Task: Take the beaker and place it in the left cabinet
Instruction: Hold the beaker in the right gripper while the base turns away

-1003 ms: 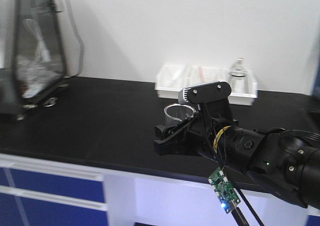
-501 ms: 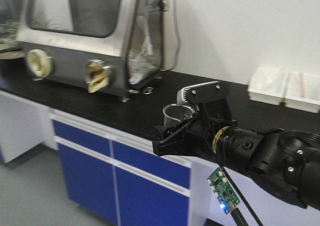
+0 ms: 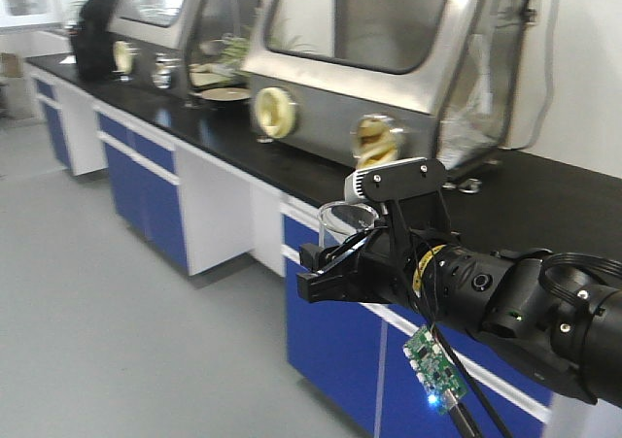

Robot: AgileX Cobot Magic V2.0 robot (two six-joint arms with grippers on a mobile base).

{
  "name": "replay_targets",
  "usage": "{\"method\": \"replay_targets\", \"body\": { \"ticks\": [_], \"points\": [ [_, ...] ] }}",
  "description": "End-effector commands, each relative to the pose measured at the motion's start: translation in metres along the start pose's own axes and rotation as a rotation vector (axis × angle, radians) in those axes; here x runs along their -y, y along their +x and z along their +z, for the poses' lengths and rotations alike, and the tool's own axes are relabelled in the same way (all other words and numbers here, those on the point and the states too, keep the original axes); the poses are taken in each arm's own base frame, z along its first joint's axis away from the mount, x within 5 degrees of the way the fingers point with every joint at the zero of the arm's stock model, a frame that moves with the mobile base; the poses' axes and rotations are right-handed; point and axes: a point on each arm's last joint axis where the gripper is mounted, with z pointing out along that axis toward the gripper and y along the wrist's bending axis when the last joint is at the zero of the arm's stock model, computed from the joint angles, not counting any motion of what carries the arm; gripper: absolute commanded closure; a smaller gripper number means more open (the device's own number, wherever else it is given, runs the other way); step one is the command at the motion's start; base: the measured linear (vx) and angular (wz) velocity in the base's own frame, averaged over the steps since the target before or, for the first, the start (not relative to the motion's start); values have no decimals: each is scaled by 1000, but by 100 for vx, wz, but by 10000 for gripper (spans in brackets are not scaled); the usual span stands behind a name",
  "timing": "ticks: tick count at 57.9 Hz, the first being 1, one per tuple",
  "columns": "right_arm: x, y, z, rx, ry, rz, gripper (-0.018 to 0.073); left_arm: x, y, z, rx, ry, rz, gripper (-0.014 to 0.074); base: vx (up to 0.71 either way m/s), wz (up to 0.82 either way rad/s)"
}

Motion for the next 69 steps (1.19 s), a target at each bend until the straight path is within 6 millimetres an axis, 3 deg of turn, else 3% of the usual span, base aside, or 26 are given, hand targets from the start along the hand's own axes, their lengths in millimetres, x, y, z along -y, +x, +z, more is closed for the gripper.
{"method": "replay_targets", "body": {
  "ticks": [1,69],
  "points": [
    [-3,-29,-15,132,-38,-5,568,0,-3,-1,84,-7,-10,595,6,55],
    [-3,-29,-15,132,-38,-5,568,0,-3,-1,84,-7,-10,595,22,49]
  ]
}}
